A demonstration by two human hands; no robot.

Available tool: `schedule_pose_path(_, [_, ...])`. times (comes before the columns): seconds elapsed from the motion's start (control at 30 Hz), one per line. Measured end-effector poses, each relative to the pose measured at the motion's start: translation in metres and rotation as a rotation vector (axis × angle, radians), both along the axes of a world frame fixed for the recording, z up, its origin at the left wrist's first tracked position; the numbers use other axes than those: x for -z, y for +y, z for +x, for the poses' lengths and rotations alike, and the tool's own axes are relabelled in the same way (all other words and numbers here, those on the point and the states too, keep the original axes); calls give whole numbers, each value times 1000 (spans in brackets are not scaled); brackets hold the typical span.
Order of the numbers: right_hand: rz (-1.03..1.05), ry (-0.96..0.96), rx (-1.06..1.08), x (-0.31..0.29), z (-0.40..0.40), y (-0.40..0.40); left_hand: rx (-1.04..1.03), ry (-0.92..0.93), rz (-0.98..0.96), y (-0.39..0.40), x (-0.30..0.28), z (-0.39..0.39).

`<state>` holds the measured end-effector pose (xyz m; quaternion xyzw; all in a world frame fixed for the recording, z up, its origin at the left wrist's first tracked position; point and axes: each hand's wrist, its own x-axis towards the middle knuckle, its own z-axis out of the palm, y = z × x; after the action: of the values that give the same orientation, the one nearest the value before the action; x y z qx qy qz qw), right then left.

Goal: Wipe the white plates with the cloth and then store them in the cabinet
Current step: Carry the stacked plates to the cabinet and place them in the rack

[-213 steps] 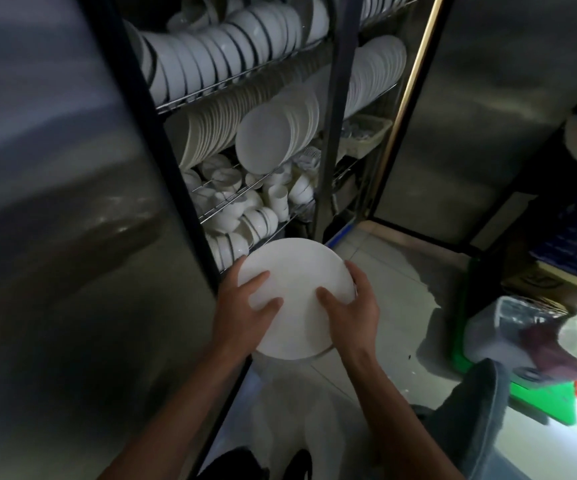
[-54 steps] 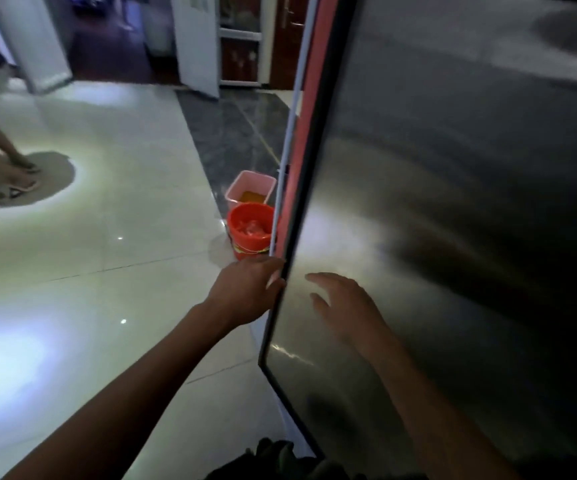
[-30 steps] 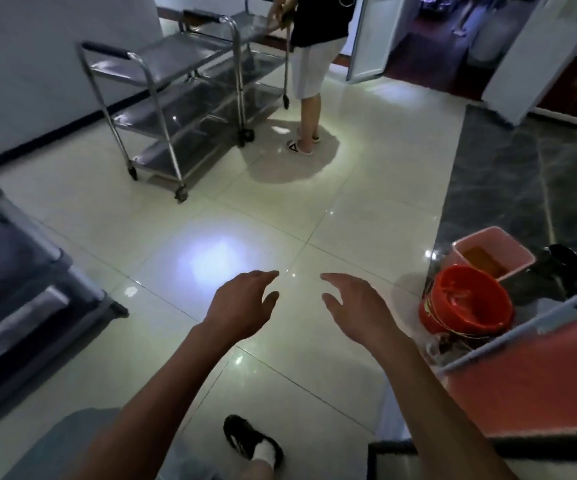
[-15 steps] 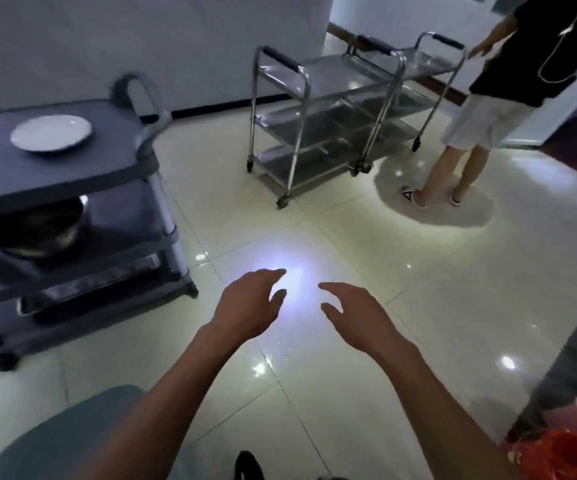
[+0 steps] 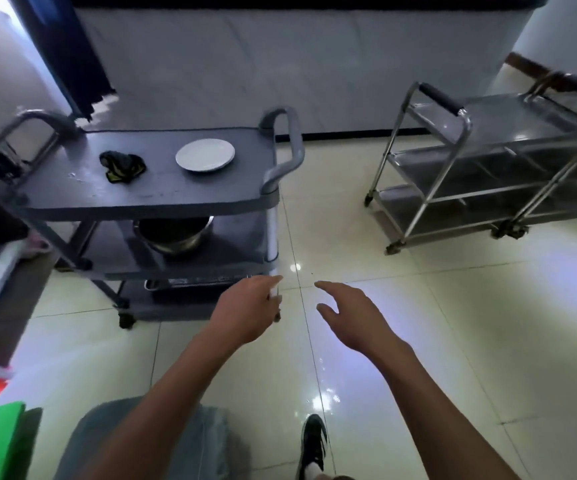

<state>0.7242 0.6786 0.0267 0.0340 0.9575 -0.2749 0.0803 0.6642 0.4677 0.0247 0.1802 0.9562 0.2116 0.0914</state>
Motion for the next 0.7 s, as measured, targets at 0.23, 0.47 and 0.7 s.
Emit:
schedule_pose_path(0.23, [-82, -12, -177, 10, -116, -1, -230, -22, -10, -16, 4, -62])
schedule_pose_path(0.47, [-169, -51, -328, 24, -201, -48, -463, -72, 36, -56, 19, -102])
schedule_pose_path(0.7, [-150, -43, -381, 32, -300, -95, -556, -57, 135, -104, 35, -184])
